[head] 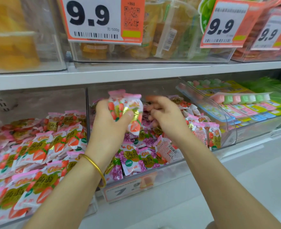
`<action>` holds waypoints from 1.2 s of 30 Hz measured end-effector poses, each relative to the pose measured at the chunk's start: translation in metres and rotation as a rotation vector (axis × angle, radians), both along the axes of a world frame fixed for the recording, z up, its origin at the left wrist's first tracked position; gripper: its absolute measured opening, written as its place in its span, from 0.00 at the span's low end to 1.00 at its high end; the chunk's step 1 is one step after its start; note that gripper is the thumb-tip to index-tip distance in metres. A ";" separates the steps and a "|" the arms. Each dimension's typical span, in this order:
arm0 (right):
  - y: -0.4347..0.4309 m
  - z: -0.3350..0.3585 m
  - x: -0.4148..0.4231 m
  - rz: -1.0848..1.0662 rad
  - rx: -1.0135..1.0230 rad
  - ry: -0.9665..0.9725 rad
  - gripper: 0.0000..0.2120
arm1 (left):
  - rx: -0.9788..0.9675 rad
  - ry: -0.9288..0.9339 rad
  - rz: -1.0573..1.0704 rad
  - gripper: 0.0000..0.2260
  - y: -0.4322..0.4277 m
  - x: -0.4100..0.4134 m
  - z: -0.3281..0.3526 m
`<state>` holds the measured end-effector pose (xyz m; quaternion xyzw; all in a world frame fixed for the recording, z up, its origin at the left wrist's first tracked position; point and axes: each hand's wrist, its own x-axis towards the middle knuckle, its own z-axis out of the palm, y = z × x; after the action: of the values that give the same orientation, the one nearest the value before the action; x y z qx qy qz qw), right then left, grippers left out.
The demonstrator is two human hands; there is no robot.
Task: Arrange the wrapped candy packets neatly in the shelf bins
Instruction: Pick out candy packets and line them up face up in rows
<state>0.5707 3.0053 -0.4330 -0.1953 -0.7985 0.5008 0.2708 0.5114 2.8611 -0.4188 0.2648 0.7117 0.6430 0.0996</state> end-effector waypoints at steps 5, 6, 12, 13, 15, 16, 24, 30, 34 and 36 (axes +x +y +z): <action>-0.004 -0.023 -0.010 0.146 0.831 -0.742 0.26 | 0.069 -0.035 0.060 0.15 0.001 -0.001 0.001; -0.005 -0.022 -0.011 0.163 0.819 -0.759 0.28 | 0.071 -0.039 0.056 0.15 0.002 -0.002 0.000; 0.000 -0.004 -0.002 -0.146 0.661 -0.419 0.23 | 0.079 -0.050 0.050 0.14 0.002 -0.003 -0.002; 0.003 0.001 0.002 -0.179 0.624 -0.372 0.23 | 0.072 -0.051 0.052 0.13 0.002 -0.003 -0.002; 0.009 0.012 0.013 -0.156 0.504 -0.344 0.27 | 0.068 -0.054 0.059 0.13 0.002 -0.003 -0.002; 0.009 0.016 0.018 -0.120 0.438 -0.356 0.28 | 0.066 -0.056 0.062 0.13 0.002 -0.003 -0.002; -0.015 0.005 0.030 0.329 0.614 -0.677 0.28 | 0.024 -0.051 0.071 0.14 0.002 -0.004 -0.003; 0.005 0.008 0.026 0.149 0.526 -0.581 0.18 | 0.044 -0.072 0.068 0.13 0.002 -0.004 -0.002; 0.010 0.005 0.020 -0.027 0.432 -0.492 0.14 | 0.070 -0.092 0.063 0.12 0.002 -0.003 -0.001; 0.004 -0.002 0.017 0.077 0.488 -0.605 0.17 | 0.063 -0.089 0.067 0.12 0.001 -0.002 -0.001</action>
<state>0.5875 3.0092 -0.4355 -0.2337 -0.9448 0.2257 0.0426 0.5093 2.8625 -0.4195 0.2151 0.6945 0.6790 0.1012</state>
